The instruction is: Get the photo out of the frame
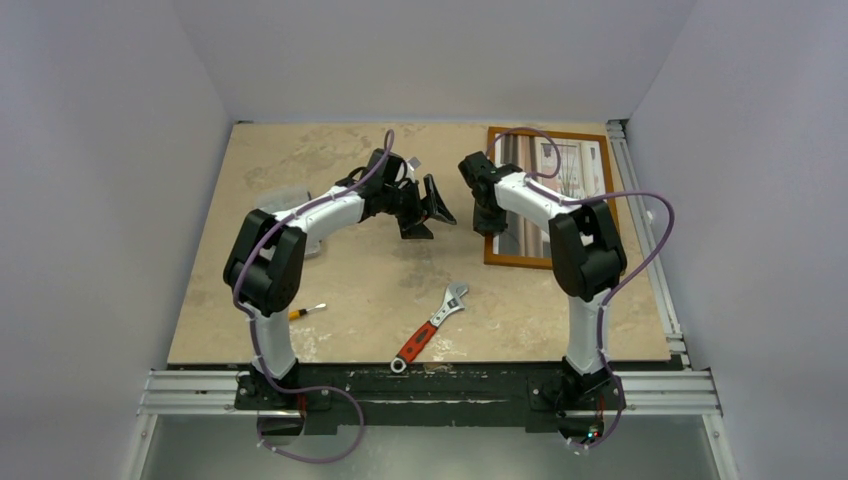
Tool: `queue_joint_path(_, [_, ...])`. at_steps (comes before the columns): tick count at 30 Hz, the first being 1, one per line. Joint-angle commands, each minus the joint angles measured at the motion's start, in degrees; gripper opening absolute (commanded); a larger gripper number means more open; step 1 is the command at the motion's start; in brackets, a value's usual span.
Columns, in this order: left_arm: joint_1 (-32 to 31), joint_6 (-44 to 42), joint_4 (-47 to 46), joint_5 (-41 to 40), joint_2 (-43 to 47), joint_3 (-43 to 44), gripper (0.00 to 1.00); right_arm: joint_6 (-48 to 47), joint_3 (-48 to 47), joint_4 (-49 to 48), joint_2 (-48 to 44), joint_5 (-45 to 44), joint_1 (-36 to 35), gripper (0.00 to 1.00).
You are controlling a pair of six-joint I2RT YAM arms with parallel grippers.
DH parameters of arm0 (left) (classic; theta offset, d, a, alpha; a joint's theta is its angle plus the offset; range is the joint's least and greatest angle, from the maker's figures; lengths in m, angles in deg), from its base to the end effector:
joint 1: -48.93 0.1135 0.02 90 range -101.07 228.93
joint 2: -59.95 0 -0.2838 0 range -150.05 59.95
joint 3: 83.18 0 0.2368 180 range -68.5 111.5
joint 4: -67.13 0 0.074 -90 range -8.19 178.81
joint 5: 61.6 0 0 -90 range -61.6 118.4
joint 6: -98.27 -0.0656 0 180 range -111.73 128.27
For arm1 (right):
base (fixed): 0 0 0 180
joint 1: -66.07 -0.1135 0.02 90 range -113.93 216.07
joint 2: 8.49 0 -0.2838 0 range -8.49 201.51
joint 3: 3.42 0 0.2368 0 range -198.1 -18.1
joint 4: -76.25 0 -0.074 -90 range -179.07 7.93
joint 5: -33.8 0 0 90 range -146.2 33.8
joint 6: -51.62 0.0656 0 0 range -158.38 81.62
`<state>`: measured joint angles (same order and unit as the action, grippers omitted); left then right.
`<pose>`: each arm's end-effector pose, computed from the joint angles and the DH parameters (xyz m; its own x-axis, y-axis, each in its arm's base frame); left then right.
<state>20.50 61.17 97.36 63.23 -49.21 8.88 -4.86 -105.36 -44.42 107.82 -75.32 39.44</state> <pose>0.3569 -0.2358 0.2179 -0.9732 -0.2176 -0.0739 -0.0746 0.6035 -0.7939 0.3791 0.1661 0.1786 -0.9038 0.1305 -0.4076 0.1892 0.9761 -0.1071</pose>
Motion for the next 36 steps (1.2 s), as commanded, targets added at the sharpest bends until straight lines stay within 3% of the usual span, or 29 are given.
queue_joint_path(1, [0.3, -0.5, -1.0, 1.1, 2.3, 2.1, 0.75, 3.0, -0.7, 2.3, 1.2, -2.5, -0.1, 0.23])
queue_joint_path(7, [0.3, -0.5, -1.3, 2.2, 1.8, 2.4, 0.76, 4.3, 0.9, 1.0, 1.6, -2.6, -0.1, 0.21])
queue_joint_path(11, [0.2, -1.1, -1.8, 3.6, 0.8, 2.9, 0.78, 4.1, 2.6, -0.9, 1.0, -2.8, -0.1, 0.11])
queue_joint_path(13, [0.5, -1.3, -2.6, 4.4, 0.2, 2.9, 0.79, 3.3, 3.5, -2.4, 0.1, -3.2, -0.1, 0.01])
queue_joint_path(23, [2.1, -2.1, -4.9, 6.1, -5.4, 5.4, 0.78, -2.8, 13.6, -14.2, -15.3, 3.4, -0.2, 0.0])
queue_joint_path(28, [0.5, -0.4, -5.8, 6.5, -10.7, 10.7, 0.77, -4.3, 15.5, -17.2, -18.4, 6.6, -0.1, 0.0])
queue_joint_path(36, [-3.3, 8.4, -15.6, 7.5, -18.7, 17.4, 0.81, -4.3, 17.8, -18.6, -21.8, 8.5, -0.1, 0.0])
